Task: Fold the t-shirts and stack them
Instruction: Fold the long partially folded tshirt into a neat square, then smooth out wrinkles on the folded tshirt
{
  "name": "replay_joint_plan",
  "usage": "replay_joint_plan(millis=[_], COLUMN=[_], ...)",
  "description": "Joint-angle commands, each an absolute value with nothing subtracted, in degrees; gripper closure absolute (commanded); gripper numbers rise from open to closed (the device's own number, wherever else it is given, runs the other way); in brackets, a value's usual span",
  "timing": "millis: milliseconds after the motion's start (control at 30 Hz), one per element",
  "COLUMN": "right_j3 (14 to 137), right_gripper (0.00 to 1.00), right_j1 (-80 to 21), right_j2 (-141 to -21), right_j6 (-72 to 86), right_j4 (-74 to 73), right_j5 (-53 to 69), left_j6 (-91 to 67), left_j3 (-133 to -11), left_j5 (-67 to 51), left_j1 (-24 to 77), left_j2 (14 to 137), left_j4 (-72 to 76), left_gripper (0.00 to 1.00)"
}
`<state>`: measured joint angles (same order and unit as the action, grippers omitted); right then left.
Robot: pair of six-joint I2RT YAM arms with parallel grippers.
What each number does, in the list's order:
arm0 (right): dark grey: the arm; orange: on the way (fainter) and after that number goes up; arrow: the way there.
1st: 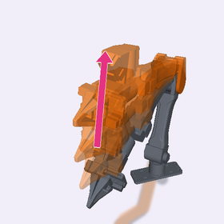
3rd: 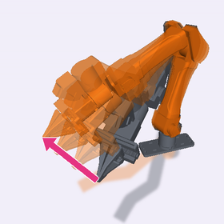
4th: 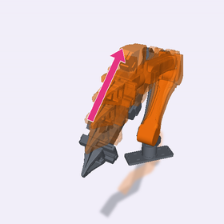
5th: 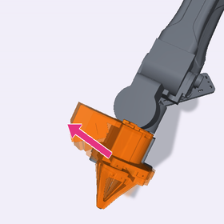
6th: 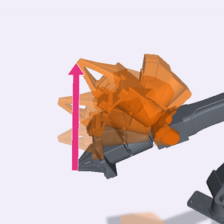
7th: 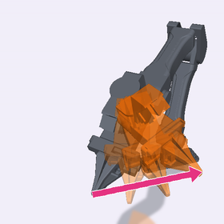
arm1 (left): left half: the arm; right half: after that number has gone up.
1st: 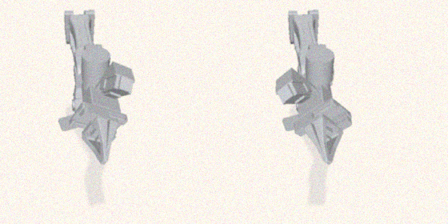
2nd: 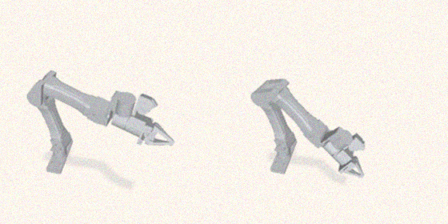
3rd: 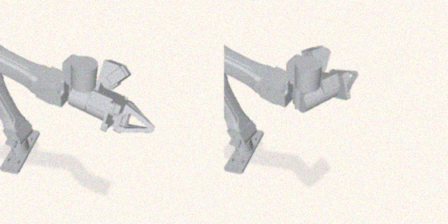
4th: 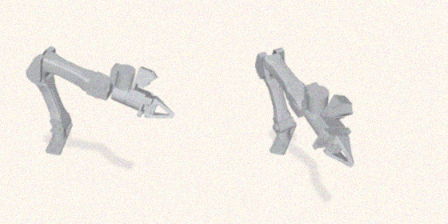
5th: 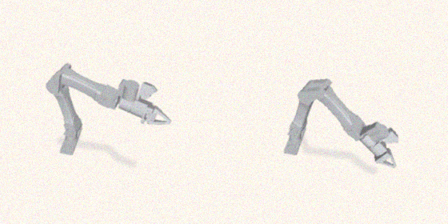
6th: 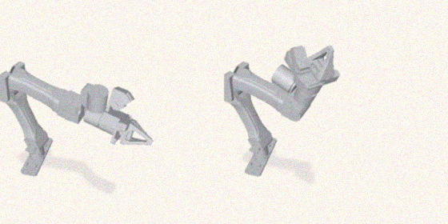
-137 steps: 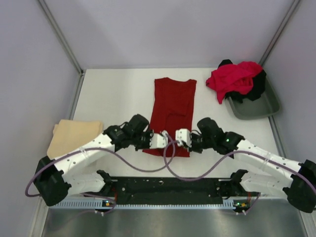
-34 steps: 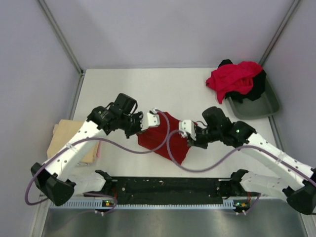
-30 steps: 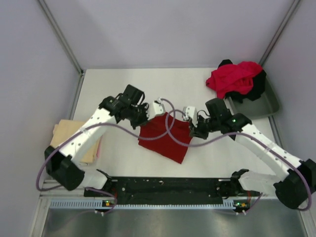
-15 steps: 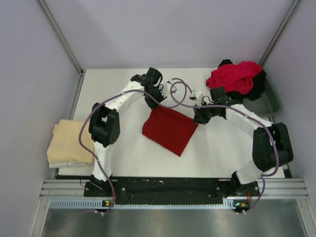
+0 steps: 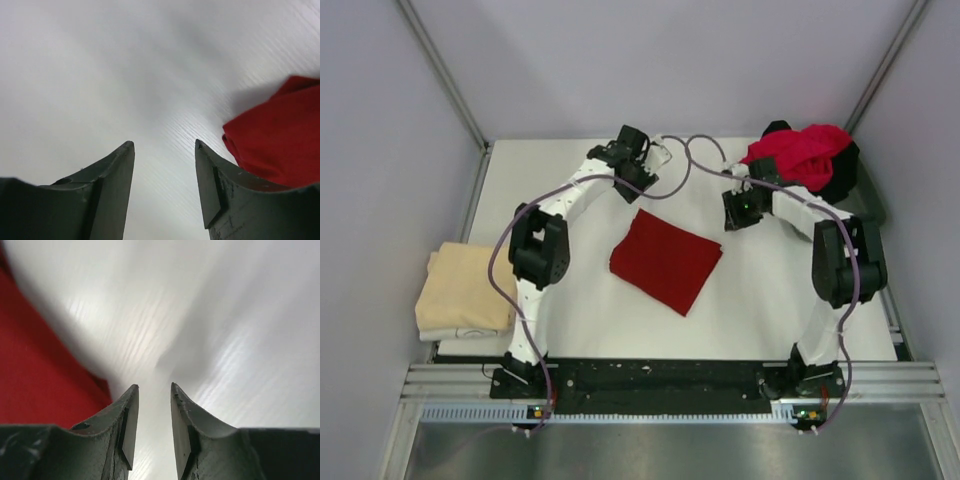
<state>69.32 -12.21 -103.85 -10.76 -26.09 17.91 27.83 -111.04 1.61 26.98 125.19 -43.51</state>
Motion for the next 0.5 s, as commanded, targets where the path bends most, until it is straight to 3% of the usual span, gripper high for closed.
replay_joint_plan(millis=[0, 100, 167, 233, 333, 467], right_j3=[77.2, 70.3, 65.2, 59.5, 51.4, 46.0], right_gripper=[0.68, 0.68, 0.70, 0.72, 0.81, 0.89], right_j1=[-11.4, -14.8, -18.0, -21.3, -24.0, -24.1], right_j2=[-102.1, -94.7, -89.8, -85.9, -82.7, -86.8], right_j6=[2.2, 4.0, 5.9, 9.6, 16.9, 21.6], right_j4=[-29.7, -26.9, -24.3, -19.1, -8.9, -1.1], right_j5=[11.9, 13.6, 14.8, 19.7, 25.4, 26.3], left_j6=[22.6, 22.5, 22.0, 21.2, 21.2, 21.1], left_j3=[-113.3, -98.1, -86.3, -78.7, -74.2, -72.4], left_j5=[2.0, -9.0, -15.0, -18.4, -18.5, -21.0], left_j1=[26.5, 26.5, 26.6, 26.6, 26.5, 26.6], left_j2=[118.1, 106.7, 100.3, 96.7, 96.5, 100.1], left_j4=[-42.2, -39.2, -35.6, -34.2, -36.6, -38.9], left_gripper=[0.46, 0.56, 0.75, 0.87, 0.91, 0.92])
